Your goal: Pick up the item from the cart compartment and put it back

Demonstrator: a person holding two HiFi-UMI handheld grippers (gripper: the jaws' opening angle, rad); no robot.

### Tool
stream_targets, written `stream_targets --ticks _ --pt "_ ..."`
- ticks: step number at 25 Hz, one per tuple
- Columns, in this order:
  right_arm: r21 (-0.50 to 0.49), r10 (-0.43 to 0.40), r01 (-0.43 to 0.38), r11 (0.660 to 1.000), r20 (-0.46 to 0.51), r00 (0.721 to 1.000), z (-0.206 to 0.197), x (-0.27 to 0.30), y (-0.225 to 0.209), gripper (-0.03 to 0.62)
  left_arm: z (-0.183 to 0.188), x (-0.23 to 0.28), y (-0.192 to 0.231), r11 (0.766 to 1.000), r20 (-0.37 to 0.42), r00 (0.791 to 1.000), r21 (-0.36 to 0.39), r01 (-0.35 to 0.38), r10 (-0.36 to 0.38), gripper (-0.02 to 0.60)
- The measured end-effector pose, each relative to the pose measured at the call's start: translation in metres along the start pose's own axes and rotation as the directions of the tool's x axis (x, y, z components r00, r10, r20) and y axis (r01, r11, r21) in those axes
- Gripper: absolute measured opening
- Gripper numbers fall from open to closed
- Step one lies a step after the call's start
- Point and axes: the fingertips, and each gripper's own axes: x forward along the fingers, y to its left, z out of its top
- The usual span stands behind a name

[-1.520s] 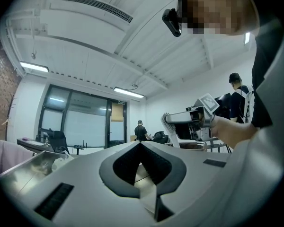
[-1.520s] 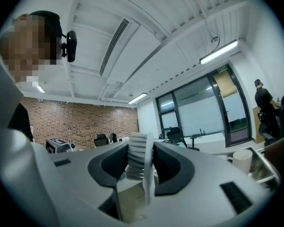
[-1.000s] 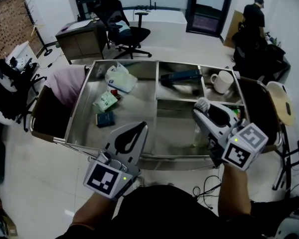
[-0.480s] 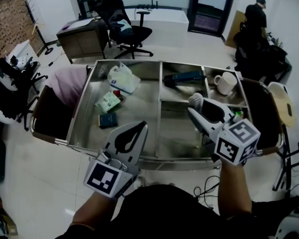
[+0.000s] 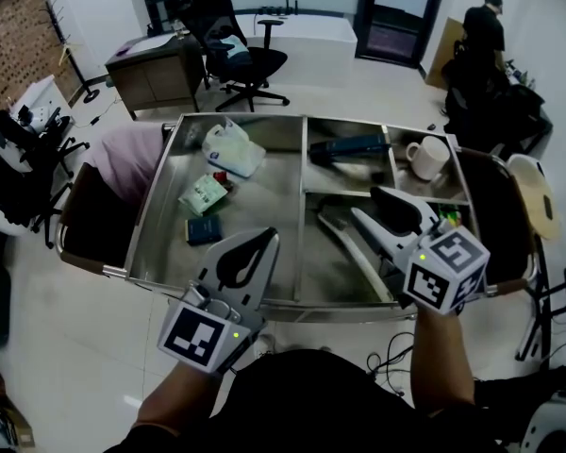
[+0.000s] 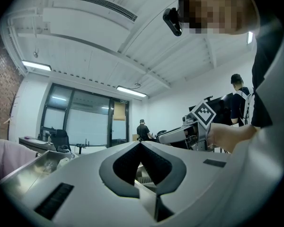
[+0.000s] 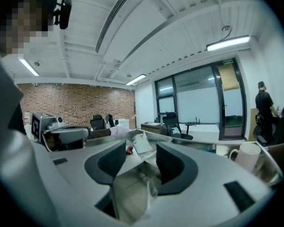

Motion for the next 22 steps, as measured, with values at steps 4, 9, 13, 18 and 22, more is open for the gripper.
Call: stream_targets --ticks 4,9,13,18,22 --pt "0.004 0.005 -0.005 1.0 0.0 1.0 -0.0018 -0.0019 0.0011 0.224 -0.001 0.0019 -0.0026 1.0 0.0 1.0 -0.003 0.004 -0.004 0.0" --pt "0.012 0.004 -0.004 1.0 0.007 1.0 -0.0017 -0.0052 -0.0001 0.208 -0.001 0.0043 -0.0054 1.0 -0.004 1.0 -0.001 0.01 -0.01 0.0" --pt "0.016 0.009 -0.009 1.0 0.007 1.0 -0.0054 -0.0059 0.0006 0.204 -0.0055 0.0054 -0.0055 1.0 -0.014 1.0 0.0 0.006 -0.006 0.0" --pt "0.022 0.009 -0.009 1.0 0.01 1.0 -0.0054 -0.0062 -0.0006 0.198 -0.0052 0.0072 -0.0066 1.0 -0.019 1.0 0.0 0.006 -0.006 0.0" --pt "0.035 -0.007 0.006 0.999 0.042 0.999 -0.002 -0.0084 -0.0016 0.027 -0.0068 0.0087 -0.0075 1.0 -0.032 0.999 0.002 0.011 -0.01 0.0"
